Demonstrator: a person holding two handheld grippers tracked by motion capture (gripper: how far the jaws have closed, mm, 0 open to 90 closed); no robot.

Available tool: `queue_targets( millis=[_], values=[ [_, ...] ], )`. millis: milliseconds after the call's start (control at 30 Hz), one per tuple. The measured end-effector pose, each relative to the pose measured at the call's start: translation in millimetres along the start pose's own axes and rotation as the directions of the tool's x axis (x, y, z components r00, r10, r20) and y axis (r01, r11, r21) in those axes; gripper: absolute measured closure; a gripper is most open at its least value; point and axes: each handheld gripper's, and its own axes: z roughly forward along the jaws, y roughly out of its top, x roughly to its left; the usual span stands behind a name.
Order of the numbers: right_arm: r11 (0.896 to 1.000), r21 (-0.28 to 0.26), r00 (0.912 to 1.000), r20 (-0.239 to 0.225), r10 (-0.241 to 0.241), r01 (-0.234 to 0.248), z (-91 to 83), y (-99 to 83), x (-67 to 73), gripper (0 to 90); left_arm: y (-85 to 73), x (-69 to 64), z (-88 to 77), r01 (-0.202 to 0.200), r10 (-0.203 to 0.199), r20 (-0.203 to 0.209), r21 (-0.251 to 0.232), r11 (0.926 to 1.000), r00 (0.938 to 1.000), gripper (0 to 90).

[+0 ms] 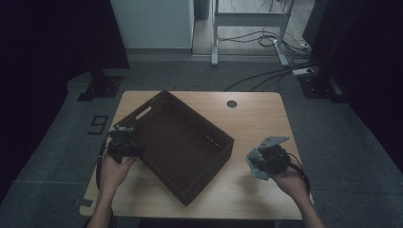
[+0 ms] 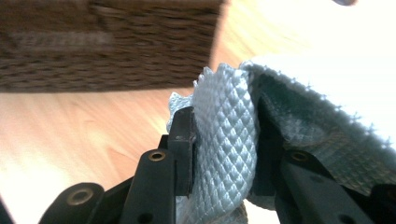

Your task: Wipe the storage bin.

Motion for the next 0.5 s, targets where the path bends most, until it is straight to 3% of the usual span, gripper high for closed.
queue_targets(
  millis=[167, 500],
  values=[
    [0.999, 0.003, 0.9968, 0.061, 0.052, -0.053, -10.0, -10.6, -22.4, 67.1, 0.1, 0.0, 0.0, 0.0, 0.0, 0.0, 0.0, 1.0, 1.0, 27.5],
    [0.99, 0.008, 0.9802, 0.142, 0.137, -0.14, -22.3, -30.9, -55.0, 67.0, 0.2, -0.1, 0.0, 0.0, 0.0, -0.001, 0.001, 1.0, 1.0, 27.5]
  ],
)
